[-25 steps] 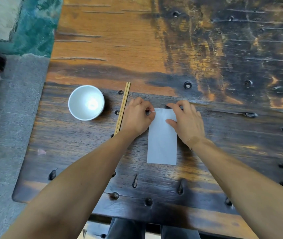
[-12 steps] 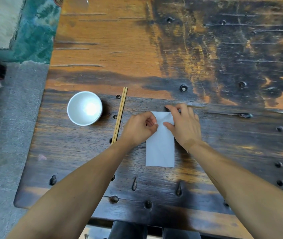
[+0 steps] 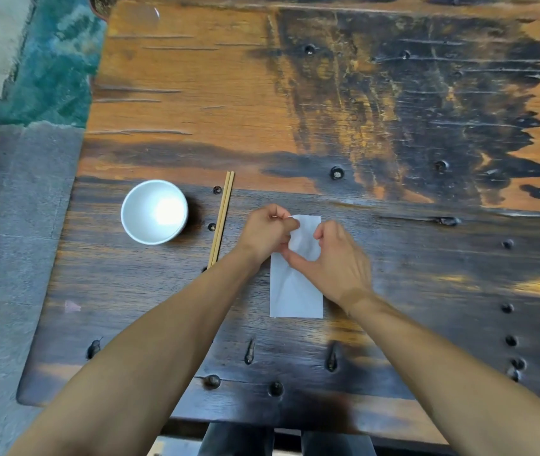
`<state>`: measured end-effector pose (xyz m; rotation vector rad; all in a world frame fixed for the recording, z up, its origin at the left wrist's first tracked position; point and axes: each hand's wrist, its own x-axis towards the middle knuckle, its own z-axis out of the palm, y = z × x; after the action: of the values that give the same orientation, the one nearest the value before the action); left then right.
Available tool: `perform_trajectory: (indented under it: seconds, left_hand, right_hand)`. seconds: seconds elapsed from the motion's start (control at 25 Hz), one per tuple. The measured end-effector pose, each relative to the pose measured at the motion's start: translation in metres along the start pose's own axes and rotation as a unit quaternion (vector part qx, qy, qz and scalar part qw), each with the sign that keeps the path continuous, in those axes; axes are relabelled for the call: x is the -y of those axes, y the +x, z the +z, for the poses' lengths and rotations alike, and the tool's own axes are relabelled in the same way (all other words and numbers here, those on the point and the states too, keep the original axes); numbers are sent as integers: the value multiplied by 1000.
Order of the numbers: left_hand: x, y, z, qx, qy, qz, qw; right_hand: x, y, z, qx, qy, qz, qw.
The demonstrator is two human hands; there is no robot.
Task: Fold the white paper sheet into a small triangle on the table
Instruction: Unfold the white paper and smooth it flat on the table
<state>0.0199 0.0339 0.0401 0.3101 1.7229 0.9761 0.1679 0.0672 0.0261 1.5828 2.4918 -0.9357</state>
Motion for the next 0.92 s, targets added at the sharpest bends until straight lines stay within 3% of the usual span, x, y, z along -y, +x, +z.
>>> perform_trajectory:
  seconds: [0.24, 0.44, 0.56, 0.64, 0.76, 0.92]
  left_hand:
    - [-8, -9, 17, 31, -1, -47, 998]
    - [-6, -6, 19, 54, 22, -21, 998]
    - [5, -7, 13, 67, 134, 28, 988]
    - [15, -9, 6, 79, 281, 91, 952]
    - [25, -12, -3, 110, 455, 183, 864]
    - [35, -13, -12, 123, 580, 252, 765]
  right_hand:
    - [11, -3, -6, 23, -79, 74, 994]
    - [-6, 0, -26, 24, -22, 161, 986]
    - [-26, -1, -38, 15, 10, 208, 978]
    - [-38, 0, -44, 8, 25, 228, 973]
    - [-51, 5, -51, -4, 46, 250, 967]
    - [-60, 11, -51, 5, 64, 265, 962]
